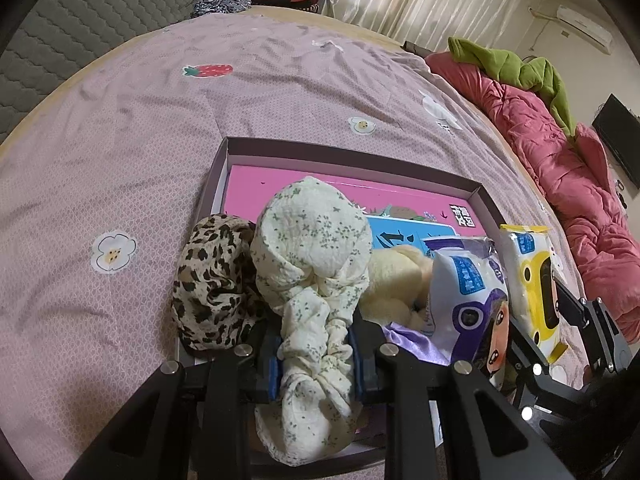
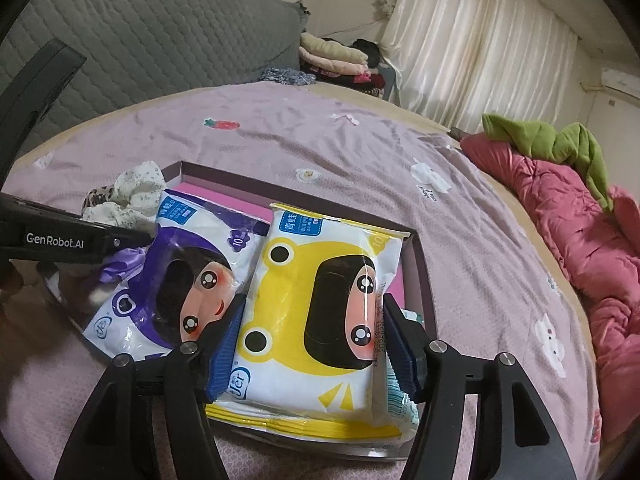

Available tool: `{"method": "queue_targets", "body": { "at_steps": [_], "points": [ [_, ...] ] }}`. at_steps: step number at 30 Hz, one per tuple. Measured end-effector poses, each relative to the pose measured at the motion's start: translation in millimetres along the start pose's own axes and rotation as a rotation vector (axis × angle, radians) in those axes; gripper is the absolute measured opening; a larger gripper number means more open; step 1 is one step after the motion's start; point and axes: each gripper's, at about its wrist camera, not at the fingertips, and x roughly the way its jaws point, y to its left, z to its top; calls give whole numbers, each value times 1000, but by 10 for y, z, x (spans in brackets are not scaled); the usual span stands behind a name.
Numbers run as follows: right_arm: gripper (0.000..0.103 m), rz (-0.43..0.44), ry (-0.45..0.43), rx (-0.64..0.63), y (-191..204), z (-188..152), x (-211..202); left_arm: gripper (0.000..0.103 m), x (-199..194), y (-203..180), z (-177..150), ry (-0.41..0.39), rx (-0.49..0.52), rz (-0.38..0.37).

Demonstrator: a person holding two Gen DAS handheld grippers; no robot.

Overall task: Organize soft objects
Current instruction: 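Lower the scrunchie and yellow pack into the tray and open both tools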

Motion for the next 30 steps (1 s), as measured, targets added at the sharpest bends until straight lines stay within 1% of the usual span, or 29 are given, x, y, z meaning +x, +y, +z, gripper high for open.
{"method": "queue_targets", "body": {
  "at_steps": [5,9,11,14,17,19,23,26,30],
  "points": [
    [68,3,6,-1,-8,3,-2,26,1,-1,-3,0,2,1],
    [72,-5,15,-9,-15,13,-16,26,1,0,-3,-1,4,3],
    [74,-7,2,-7,-35,26,-52,27,5,4,-4,0,1,4],
    [75,6,-26,10,-62,47,-134,28,6,6,-9,0,2,10],
    [75,0,-46,25,-92,69,-218,34,1,19,-10,1,-3,16],
    [75,4,-61,39,-119,83,-284,42,-11,25,-13,-3,-2,26],
    [75,-5,-82,52,-168,92,-417,43,-56,-9,-26,-12,16,31],
    [75,-20,-100,71,-218,78,-536,47,-106,-43,-38,-20,31,39],
    [75,-12,-107,121,-319,56,-658,61,-197,-64,-39,-44,29,36]
  ]
}}
